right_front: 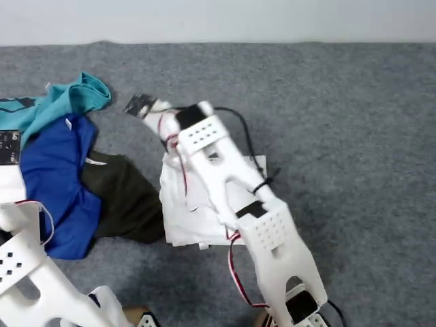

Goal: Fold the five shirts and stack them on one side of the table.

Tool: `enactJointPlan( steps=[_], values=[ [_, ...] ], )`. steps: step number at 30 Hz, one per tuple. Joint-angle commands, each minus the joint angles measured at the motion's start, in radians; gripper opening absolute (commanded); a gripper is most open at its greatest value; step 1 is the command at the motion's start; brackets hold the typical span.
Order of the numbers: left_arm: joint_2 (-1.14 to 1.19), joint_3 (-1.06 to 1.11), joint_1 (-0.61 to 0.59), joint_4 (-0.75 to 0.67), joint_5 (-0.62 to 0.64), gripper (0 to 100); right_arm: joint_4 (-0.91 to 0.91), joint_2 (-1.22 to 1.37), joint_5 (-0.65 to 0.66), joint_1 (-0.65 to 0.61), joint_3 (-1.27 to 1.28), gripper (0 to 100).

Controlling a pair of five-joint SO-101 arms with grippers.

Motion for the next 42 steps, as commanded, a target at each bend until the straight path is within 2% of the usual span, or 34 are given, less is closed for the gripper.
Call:
enactJointPlan(
  steps=[1, 5, 11, 19, 23, 30, 36, 42],
  values=[
    [-0.018, -0.002, 0.005, -0.012, 0.009, 1, -0.076, 0.010, -0.002, -0.044, -0.054, 0.9],
    [-0.018, -0.002, 0.005, -0.012, 0.009, 1, -0.081, 0.007, -0.002, -0.071, -0.054, 0.9],
    [-0.018, -0.002, 0.005, -0.012, 0.009, 1, 0.042, -0.084, -0.002, -0.027, -0.123, 0.9],
    [-0.018, -0.002, 0.008, -0.012, 0.009, 1, 0.386, -0.166, -0.006, 0.016, -0.230, 0.9],
    [-0.018, -0.002, 0.008, -0.012, 0.009, 1, 0.383, -0.252, -0.074, 0.018, -0.110, 0.9],
    [-0.018, -0.001, 0.008, -0.012, 0.009, 1, 0.371, -0.409, -0.081, -0.064, 0.275, 0.9],
    [-0.018, -0.001, 0.009, -0.015, 0.009, 1, 0.298, -0.298, -0.155, -0.160, 0.299, 0.9],
    [-0.018, -0.002, 0.005, -0.012, 0.009, 1, 0.168, -0.180, -0.150, -0.243, 0.247, 0.9]
  ],
)
